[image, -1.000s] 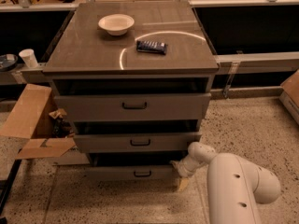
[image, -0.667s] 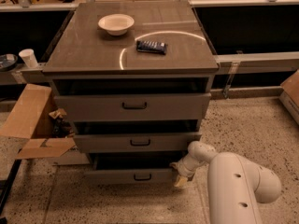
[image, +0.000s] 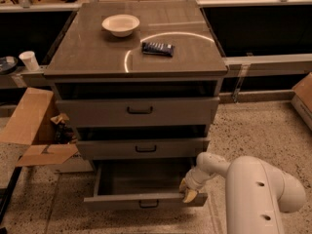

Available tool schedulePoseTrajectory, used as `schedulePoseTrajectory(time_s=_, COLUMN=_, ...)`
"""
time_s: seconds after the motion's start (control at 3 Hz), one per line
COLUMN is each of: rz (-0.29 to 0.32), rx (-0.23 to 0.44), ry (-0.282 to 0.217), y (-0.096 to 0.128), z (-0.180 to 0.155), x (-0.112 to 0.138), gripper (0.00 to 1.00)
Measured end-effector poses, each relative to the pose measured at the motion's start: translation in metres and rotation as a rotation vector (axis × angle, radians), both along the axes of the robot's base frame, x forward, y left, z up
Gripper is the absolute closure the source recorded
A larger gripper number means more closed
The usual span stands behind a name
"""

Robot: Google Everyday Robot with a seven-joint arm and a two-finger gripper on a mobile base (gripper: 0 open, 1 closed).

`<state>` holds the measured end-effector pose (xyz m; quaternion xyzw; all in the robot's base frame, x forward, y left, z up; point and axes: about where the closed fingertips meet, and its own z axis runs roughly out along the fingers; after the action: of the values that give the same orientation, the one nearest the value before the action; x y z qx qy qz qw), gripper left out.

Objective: Open bottom drawer

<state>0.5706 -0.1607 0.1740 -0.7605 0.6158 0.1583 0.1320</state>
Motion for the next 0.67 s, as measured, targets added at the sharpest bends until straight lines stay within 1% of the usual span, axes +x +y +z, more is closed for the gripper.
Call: schedulePoseTrajectory(time_s=0.67, rz=0.0, rx=0.0, ry=0.0, y=0.0, z=0.0, x=0.0, gripper=0.29)
